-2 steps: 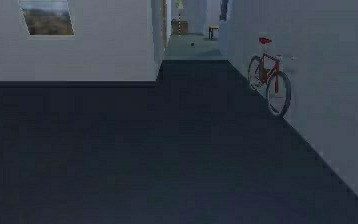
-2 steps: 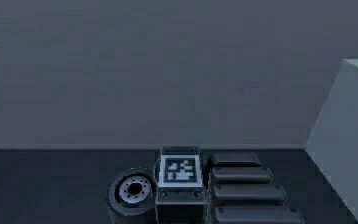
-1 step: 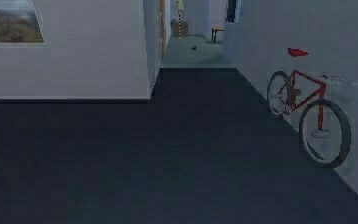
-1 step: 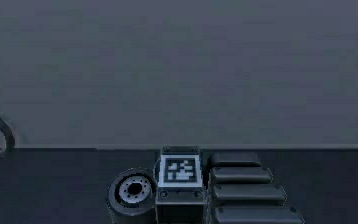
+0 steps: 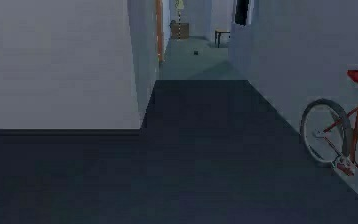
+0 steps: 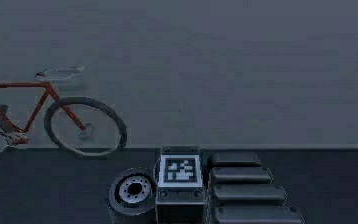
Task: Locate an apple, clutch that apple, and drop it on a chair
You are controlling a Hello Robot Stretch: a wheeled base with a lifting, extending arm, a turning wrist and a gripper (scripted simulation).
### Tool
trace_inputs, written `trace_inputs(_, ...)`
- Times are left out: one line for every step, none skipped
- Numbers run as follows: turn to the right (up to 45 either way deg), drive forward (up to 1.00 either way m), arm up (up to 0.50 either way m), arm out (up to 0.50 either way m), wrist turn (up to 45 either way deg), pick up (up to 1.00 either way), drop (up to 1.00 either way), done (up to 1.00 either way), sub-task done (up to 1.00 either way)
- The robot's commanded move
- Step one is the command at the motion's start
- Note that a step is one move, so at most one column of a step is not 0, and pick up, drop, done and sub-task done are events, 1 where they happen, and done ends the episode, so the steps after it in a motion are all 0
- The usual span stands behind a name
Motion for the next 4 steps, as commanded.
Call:
trace_inputs(0.0,1.00,0.00,0.00,0.0,0.00,0.00,0.00,0.00)
trace_inputs(0.0,1.00,0.00,0.00,0.0,0.00,0.00,0.00,0.00)
trace_inputs(0.0,1.00,0.00,0.00,0.0,0.00,0.00,0.00,0.00)
trace_inputs(0.0,1.00,0.00,0.00,0.0,0.00,0.00,0.00,0.00)
